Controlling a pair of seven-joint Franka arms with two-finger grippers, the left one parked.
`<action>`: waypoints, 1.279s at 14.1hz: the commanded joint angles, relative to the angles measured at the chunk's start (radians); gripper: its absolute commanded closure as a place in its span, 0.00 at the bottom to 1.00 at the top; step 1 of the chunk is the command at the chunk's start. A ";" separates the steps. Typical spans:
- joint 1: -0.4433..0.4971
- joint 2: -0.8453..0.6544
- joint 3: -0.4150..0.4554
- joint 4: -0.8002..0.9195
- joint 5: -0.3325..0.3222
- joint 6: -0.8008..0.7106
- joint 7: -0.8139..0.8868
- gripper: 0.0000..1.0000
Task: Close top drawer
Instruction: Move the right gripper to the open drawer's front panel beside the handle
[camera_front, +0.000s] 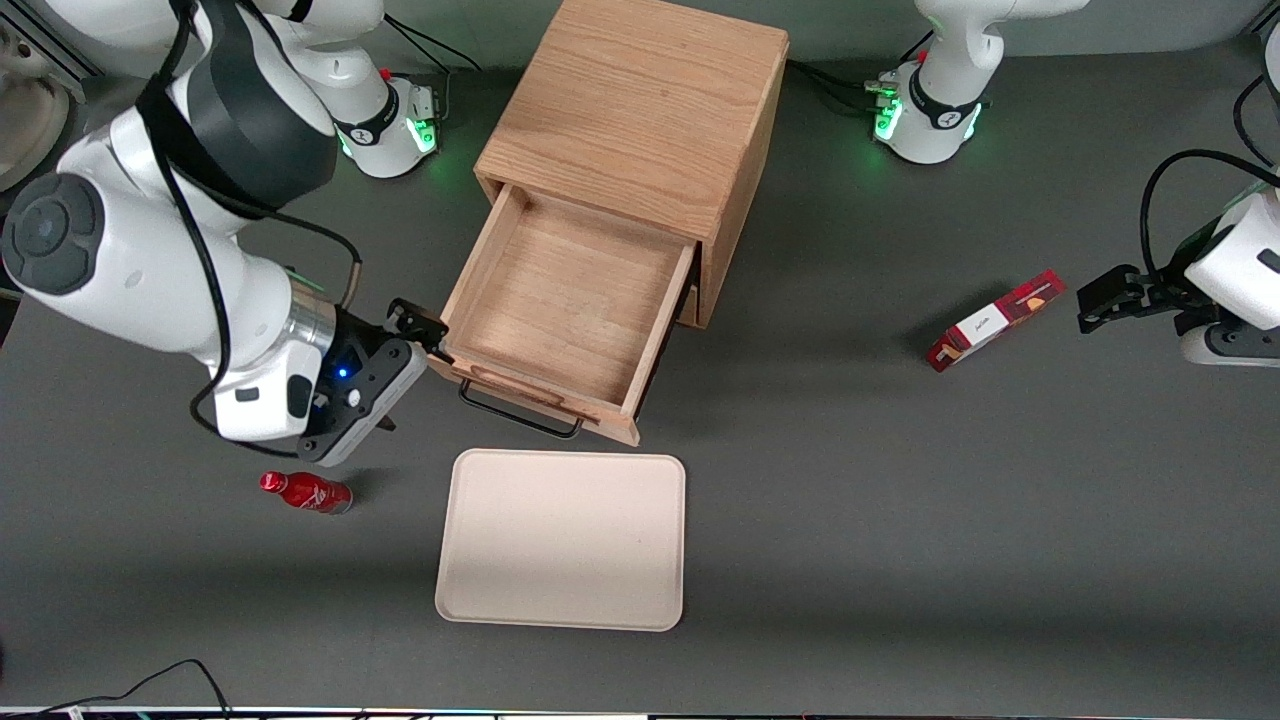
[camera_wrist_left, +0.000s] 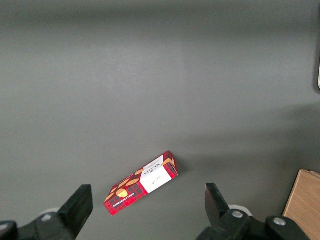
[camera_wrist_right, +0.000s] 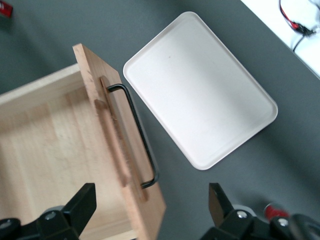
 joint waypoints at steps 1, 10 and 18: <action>0.012 0.105 0.006 0.122 -0.025 -0.028 -0.117 0.00; 0.001 0.221 0.028 0.125 0.035 -0.025 -0.118 0.00; 0.006 0.278 0.022 0.121 0.101 -0.057 -0.063 0.00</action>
